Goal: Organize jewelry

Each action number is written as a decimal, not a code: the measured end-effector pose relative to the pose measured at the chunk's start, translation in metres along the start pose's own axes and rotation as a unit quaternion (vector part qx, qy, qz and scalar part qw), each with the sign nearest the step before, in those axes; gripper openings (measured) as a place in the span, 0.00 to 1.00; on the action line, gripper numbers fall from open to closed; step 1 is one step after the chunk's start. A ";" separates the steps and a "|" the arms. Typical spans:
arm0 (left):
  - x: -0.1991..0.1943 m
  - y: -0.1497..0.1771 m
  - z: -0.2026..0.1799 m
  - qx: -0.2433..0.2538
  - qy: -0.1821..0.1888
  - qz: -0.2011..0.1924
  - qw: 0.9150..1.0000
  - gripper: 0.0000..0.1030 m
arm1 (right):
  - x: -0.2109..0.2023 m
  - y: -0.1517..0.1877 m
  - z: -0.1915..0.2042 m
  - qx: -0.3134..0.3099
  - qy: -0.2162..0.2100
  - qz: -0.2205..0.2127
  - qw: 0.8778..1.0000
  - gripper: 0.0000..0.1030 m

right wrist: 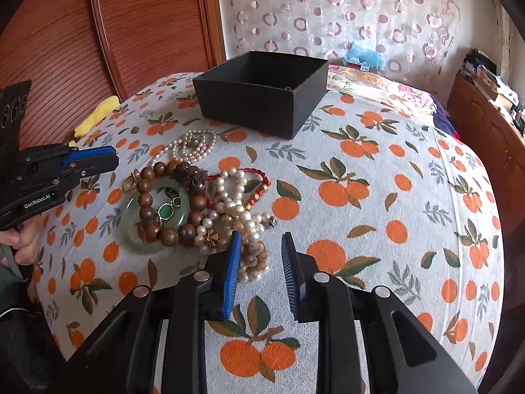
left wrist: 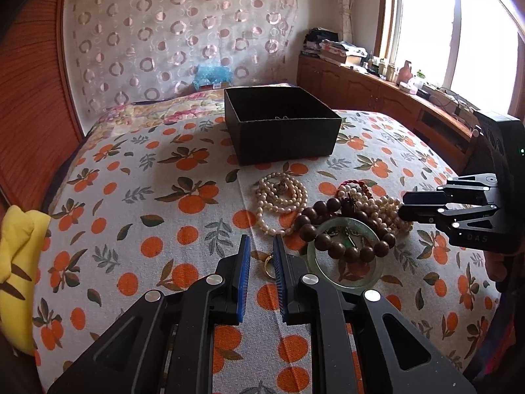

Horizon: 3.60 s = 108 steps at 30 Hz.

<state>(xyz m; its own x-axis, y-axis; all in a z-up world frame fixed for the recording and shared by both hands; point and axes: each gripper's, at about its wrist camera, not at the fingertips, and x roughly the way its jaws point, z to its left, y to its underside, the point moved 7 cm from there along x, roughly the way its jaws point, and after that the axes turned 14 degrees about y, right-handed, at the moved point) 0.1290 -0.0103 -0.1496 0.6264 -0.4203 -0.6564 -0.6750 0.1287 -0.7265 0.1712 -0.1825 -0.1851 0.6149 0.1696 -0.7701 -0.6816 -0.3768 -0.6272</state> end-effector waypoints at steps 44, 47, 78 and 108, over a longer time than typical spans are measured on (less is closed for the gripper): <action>0.044 -0.046 0.019 0.018 0.008 0.040 0.999 0.04 | -0.082 -0.069 -0.013 -0.019 0.036 -0.140 0.989 0.08; 0.022 -0.064 0.013 0.022 0.012 0.009 1.000 0.04 | -0.090 -0.078 -0.013 -0.021 0.040 -0.149 0.988 0.08; -0.079 -0.195 -0.020 0.072 -0.014 -0.125 0.989 0.04 | -0.140 -0.208 -0.034 -0.009 0.054 -0.234 0.971 0.08; -0.071 -0.251 -0.014 0.069 -0.035 -0.157 0.985 0.04 | 0.002 -0.194 -0.022 0.036 -0.008 -0.112 0.993 0.08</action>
<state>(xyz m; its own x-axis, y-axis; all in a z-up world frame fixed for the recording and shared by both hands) 0.2488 -0.0260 0.0822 0.8242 -0.3971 -0.4039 -0.3873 0.1253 -0.9134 0.3136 -0.1295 -0.0625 0.7482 0.2564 -0.6119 -0.5556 -0.2619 -0.7891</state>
